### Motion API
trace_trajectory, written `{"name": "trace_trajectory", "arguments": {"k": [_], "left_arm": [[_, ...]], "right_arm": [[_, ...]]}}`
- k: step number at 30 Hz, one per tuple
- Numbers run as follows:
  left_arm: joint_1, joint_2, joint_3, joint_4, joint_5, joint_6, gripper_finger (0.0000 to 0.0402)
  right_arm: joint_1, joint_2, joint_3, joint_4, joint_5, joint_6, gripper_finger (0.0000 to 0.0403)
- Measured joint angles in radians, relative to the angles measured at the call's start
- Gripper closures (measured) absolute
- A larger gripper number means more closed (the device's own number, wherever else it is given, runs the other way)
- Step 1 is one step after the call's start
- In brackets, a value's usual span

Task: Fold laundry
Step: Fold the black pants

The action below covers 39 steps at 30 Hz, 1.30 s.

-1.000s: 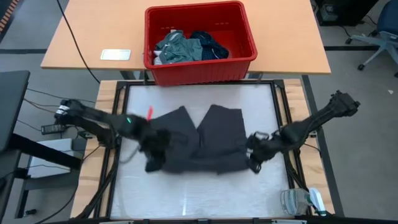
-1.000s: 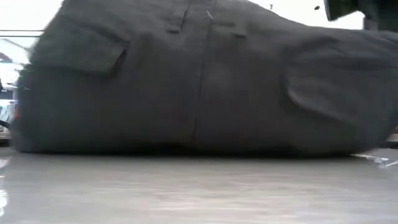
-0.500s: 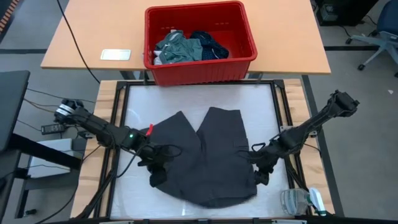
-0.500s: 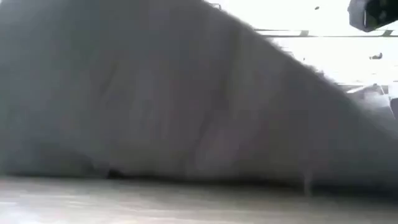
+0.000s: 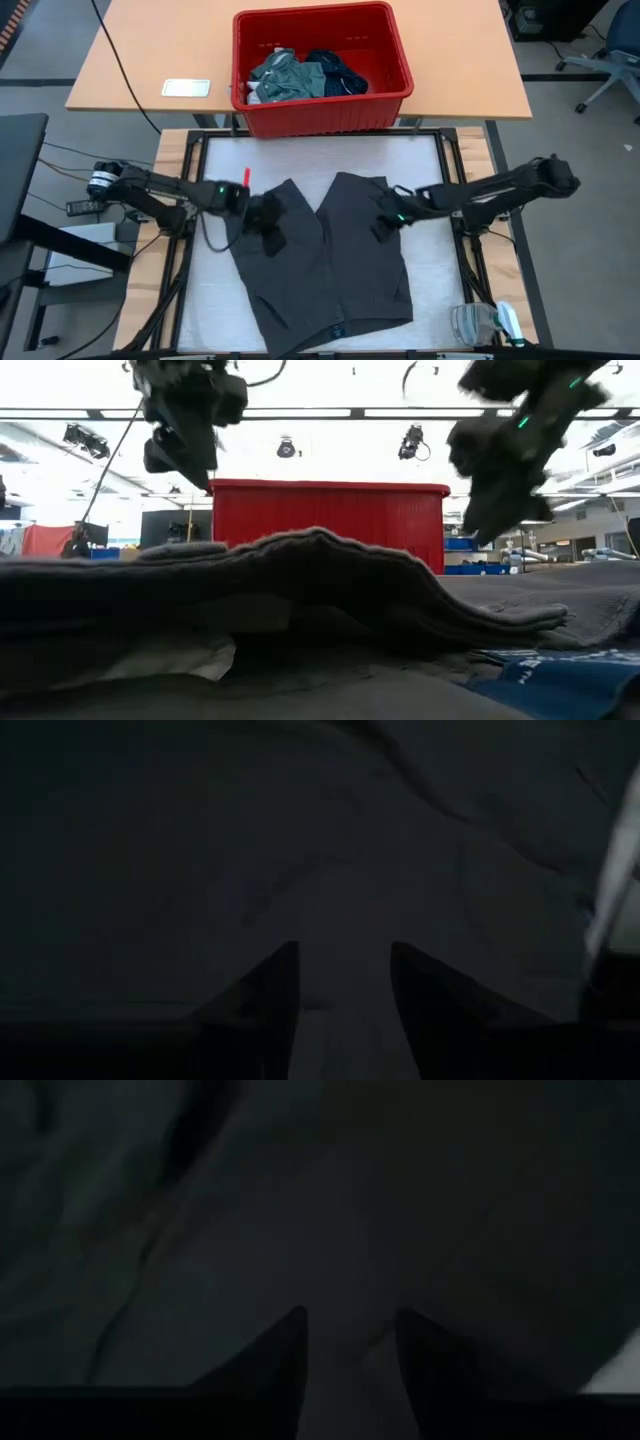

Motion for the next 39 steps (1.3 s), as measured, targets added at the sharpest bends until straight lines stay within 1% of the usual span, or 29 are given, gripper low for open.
{"name": "trace_trajectory", "arguments": {"k": [2, 6, 9, 11, 13, 14, 17, 18, 20, 23, 27, 31, 33, 36, 39], "left_arm": [[0.036, 0.0, 0.0, -0.032, 0.0, 0.005, 0.0239], [0.072, 0.0, 0.0, -0.137, -0.027, 0.006, 0.0239], [0.075, 0.0, 0.0, -0.203, -0.03, -0.002, 0.0239], [0.069, 0.0, 0.0, -0.236, -0.03, -0.028, 0.0239], [0.058, 0.0, 0.0, -0.262, -0.03, -0.067, 0.0239], [0.05, 0.0, 0.0, -0.272, -0.03, -0.09, 0.0239], [0.022, 0.001, 0.0, -0.279, -0.03, -0.165, 0.0239], [0.012, 0.001, 0.0, -0.278, -0.03, -0.195, 0.0239], [-0.005, 0.001, 0.0, -0.269, -0.03, -0.234, 0.0239], [-0.035, 0.001, 0.0, -0.251, -0.03, -0.223, 0.0239], [-0.068, 0.001, 0.0, -0.26, -0.03, -0.055, 0.0239], [-0.067, 0.001, 0.0, -0.309, -0.031, 0.163, 0.0239], [-0.051, 0.001, 0.0, -0.335, -0.06, 0.298, 0.0239], [-0.018, 0.001, 0.0, -0.357, -0.142, 0.533, 0.0239], [0.023, 0.007, -0.004, -0.317, -0.154, 0.802, 0.0239]], "right_arm": [[-0.059, 0.07, -0.006, 0.045, -0.04, -0.057, 0.0261], [-0.158, 0.212, -0.006, 0.058, -0.098, -0.159, 0.0286], [-0.231, 0.288, 0.002, 0.06, -0.107, -0.219, 0.0303], [-0.282, 0.305, 0.006, 0.065, -0.089, -0.248, 0.0312], [-0.327, 0.291, 0.004, 0.058, -0.044, -0.267, 0.0319], [-0.344, 0.271, 0.001, 0.042, -0.005, -0.278, 0.0321], [-0.379, 0.196, 0.005, -0.016, 0.104, -0.321, 0.0322], [-0.388, 0.164, 0.016, -0.015, 0.123, -0.334, 0.0321], [-0.4, 0.102, 0.033, 0.014, 0.135, -0.345, 0.032], [-0.383, 0.037, 0.028, 0.028, 0.085, -0.342, 0.0319], [-0.279, -0.014, 0.031, 0.09, 0.033, -0.308, 0.032], [-0.115, -0.009, 0.03, 0.171, 0.03, -0.252, 0.032], [-0.025, 0.009, 0.03, 0.244, 0.035, -0.227, 0.032], [0.095, 0.051, 0.031, 0.381, 0.091, -0.193, 0.032], [0.174, 0.118, 0.077, 0.399, 0.14, -0.137, 0.032]]}}
